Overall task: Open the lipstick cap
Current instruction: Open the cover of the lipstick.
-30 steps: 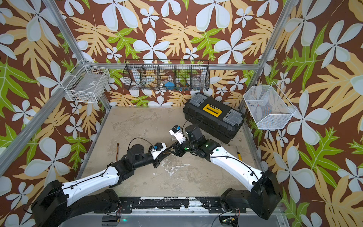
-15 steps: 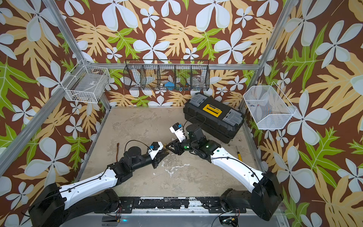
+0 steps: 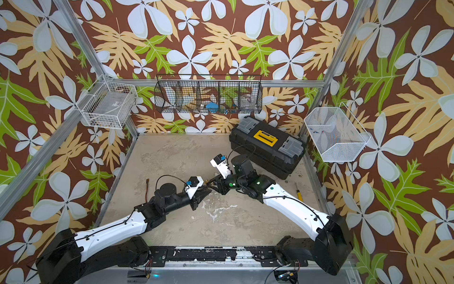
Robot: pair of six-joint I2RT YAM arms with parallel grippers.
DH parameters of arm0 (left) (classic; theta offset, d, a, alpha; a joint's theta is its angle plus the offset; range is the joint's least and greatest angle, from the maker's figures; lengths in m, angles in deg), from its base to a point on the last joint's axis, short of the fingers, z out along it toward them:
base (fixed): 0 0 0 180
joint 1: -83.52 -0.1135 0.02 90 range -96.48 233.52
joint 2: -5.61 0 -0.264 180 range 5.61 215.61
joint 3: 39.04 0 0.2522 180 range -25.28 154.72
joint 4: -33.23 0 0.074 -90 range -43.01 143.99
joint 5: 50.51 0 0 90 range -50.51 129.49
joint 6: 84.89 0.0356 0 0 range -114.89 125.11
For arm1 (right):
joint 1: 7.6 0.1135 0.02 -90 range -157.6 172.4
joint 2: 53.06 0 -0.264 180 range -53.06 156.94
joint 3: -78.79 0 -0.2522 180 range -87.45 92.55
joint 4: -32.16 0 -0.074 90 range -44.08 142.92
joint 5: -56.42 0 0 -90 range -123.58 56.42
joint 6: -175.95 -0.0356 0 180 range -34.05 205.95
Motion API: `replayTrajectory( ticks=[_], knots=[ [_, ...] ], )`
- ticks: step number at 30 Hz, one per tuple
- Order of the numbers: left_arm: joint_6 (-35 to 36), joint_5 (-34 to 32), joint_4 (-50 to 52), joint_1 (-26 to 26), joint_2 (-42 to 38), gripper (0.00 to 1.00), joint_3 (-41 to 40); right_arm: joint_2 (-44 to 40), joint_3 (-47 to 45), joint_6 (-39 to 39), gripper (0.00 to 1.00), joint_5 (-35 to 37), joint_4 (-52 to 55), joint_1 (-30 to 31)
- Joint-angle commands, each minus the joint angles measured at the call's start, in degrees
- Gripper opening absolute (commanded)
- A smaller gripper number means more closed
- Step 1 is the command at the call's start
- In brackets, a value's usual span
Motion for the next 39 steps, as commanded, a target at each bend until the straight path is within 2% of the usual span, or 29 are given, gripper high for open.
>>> replayTrajectory(
  ticks=[1, 7, 16, 23, 39],
  knots=[
    [-0.1, -0.3, -1.9, 0.0, 0.1, 0.16, 0.1, 0.1, 0.4, 0.5, 0.28, -0.1, 0.4, 0.1],
    [-0.1, -0.4, -1.8, 0.0, 0.1, 0.16, 0.2, 0.5, 0.7, 0.9, 0.28, -0.6, 1.3, 0.1],
    [0.2, -0.8, -1.5, 0.0, 0.2, 0.16, 0.4, 0.8, 1.8, 1.5, 0.2, -0.8, 2.3, 0.1],
    [0.8, -0.8, -0.4, 0.0, 0.2, 0.16, 0.2, 0.3, 2.7, 1.4, 0.18, -0.1, 2.7, 0.0],
    [0.2, -0.6, -0.7, 0.0, -0.4, 0.16, -1.4, -2.3, 3.8, 0.9, 0.17, 5.7, 2.0, 0.1]
  ],
)
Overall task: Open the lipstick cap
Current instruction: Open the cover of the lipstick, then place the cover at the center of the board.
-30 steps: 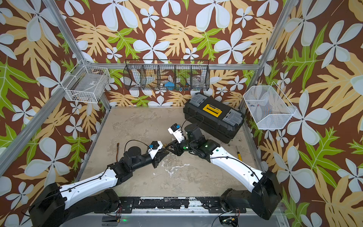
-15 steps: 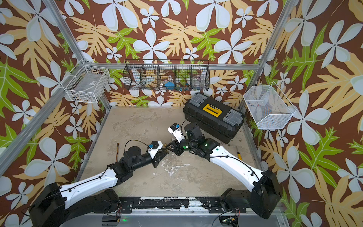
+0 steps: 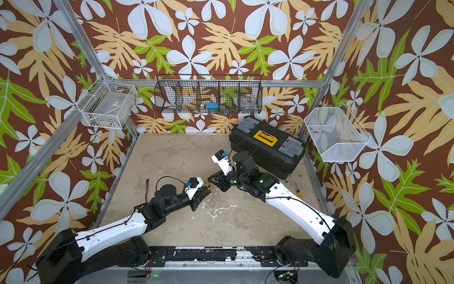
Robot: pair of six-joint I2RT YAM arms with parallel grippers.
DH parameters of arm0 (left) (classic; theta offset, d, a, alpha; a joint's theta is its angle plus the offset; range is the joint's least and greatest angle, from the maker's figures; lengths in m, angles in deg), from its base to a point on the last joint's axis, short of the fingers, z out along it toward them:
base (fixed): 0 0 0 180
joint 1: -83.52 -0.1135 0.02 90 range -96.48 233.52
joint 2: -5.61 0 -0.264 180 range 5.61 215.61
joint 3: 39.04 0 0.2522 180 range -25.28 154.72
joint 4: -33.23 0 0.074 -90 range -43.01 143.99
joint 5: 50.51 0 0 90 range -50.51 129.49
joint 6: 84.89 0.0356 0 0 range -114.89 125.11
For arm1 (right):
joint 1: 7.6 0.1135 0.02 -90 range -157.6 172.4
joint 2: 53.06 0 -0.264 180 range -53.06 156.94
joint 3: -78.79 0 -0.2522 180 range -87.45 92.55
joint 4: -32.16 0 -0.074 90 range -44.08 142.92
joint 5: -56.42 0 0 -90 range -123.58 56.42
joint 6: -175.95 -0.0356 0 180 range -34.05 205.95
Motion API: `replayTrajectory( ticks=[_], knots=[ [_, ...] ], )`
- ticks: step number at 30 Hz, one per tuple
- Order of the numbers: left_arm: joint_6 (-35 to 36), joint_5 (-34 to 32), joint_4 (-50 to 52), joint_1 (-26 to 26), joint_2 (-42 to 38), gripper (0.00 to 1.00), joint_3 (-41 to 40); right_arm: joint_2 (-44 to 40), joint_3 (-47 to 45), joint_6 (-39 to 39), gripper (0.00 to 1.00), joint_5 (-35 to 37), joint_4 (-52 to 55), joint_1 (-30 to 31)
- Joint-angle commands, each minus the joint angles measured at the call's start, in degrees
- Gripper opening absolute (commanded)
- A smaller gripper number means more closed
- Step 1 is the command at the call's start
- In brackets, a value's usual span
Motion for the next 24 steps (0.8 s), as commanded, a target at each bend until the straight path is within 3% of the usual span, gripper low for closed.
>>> replayTrajectory(
  ticks=[1, 10, 15, 24],
  knots=[
    [-0.1, 0.1, 0.0, 0.1, -0.5, 0.16, -0.1, -0.6, -0.5, -0.3, 0.18, 2.0, -2.0, -0.1],
    [-0.9, -4.8, -0.4, 0.0, -5.1, 0.16, -2.7, 0.0, -3.3, -2.5, 0.18, 14.3, -3.8, -1.3],
    [-1.8, -8.3, -1.3, 0.0, -9.3, 0.16, -4.9, 4.5, -5.7, -2.6, 0.18, 20.4, -6.1, -1.9],
    [-1.9, -10.5, -0.3, 0.0, -12.9, 0.16, -5.5, 17.4, -3.9, -1.6, 0.17, 20.2, -7.9, -1.8]
  ],
)
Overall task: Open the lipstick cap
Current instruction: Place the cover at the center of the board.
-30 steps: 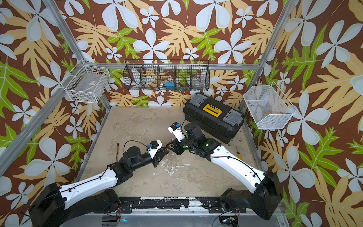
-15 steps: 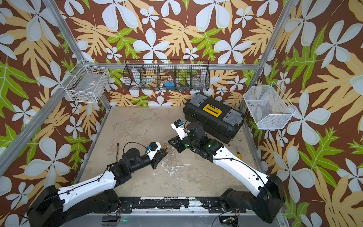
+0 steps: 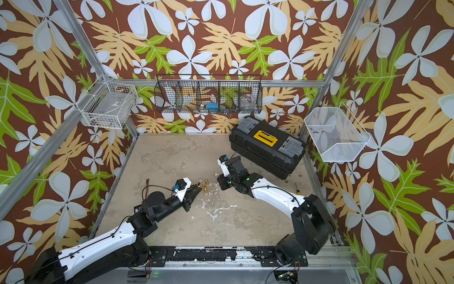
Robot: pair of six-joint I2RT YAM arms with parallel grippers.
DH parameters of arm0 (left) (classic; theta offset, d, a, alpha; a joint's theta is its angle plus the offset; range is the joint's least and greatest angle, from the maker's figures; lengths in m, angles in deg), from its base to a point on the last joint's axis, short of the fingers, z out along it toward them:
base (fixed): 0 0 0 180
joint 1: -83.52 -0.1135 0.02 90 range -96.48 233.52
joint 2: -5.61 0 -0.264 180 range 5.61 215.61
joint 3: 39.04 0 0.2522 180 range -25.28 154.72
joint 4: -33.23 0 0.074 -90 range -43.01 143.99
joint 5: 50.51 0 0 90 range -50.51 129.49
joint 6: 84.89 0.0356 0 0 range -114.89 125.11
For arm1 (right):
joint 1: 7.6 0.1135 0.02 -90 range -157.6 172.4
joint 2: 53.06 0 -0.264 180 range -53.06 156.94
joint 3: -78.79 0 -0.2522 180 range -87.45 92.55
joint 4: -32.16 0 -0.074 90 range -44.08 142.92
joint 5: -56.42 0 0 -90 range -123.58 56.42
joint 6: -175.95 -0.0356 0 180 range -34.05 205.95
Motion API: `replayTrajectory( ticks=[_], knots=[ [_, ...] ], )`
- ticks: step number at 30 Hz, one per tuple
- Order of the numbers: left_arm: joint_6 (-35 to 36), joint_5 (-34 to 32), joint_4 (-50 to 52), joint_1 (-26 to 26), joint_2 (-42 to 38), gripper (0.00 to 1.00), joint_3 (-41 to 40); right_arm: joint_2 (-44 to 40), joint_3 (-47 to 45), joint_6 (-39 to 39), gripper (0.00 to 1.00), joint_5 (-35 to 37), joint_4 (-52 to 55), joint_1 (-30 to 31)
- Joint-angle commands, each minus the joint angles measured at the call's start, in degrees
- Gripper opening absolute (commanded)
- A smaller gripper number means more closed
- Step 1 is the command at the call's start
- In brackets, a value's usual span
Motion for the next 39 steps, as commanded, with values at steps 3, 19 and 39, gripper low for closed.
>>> replayTrajectory(
  ticks=[3, 19, 39],
  knots=[
    [-0.8, -0.1, -0.6, 0.0, 0.1, 0.16, -0.4, 4.0, 0.4, 0.4, 0.17, 2.2, -4.3, 0.5],
    [-0.9, -0.2, 0.8, 0.0, -1.3, 0.16, -0.5, 15.7, 4.3, 3.8, 0.18, 9.8, -5.8, 1.7],
    [-0.9, -0.7, -0.5, 0.0, -4.1, 0.17, -2.0, 22.4, 8.9, 4.7, 0.2, 13.5, -4.6, 1.7]
  ],
)
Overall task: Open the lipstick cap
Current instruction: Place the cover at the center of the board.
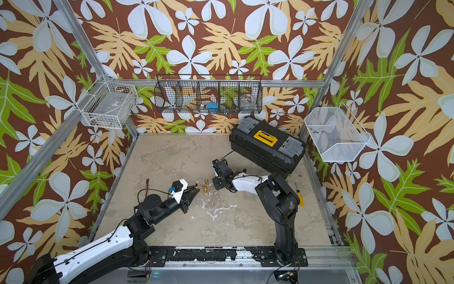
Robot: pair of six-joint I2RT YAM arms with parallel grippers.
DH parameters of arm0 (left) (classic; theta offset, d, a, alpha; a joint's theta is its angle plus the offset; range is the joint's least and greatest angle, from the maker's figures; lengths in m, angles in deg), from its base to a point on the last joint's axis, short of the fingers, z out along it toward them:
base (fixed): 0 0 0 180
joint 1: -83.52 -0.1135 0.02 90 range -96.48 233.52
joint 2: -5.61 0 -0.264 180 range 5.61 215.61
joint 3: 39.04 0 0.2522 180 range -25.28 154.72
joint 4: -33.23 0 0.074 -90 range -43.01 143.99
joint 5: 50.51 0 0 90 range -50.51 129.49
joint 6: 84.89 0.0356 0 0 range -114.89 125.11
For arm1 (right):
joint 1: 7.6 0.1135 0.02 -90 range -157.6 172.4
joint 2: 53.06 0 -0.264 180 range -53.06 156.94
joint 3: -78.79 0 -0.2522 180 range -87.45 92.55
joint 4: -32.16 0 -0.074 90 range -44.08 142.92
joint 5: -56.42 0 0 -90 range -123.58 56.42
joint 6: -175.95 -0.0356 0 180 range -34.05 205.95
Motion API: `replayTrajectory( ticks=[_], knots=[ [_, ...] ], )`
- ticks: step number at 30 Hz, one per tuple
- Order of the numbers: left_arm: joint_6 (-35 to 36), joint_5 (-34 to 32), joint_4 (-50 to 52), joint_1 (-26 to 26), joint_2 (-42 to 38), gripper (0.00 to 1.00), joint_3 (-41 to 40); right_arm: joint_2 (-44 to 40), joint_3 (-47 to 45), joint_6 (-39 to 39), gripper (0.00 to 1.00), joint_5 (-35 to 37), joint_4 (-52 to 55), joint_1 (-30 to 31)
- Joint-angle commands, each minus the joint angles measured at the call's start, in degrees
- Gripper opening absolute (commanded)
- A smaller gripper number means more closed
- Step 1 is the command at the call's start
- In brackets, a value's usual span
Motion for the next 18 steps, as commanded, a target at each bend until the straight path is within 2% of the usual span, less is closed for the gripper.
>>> replayTrajectory(
  ticks=[1, 18],
  knots=[
    [0.0, -0.5, -1.6, 0.0, 0.2, 0.17, -0.2, 0.3, 0.4, 0.1, 0.2, 0.9, 0.0, 0.1],
    [0.2, -0.5, -1.8, 0.0, 0.3, 0.17, -0.4, -2.3, -0.3, 1.3, 0.33, 0.1, 0.9, 0.1]
  ],
)
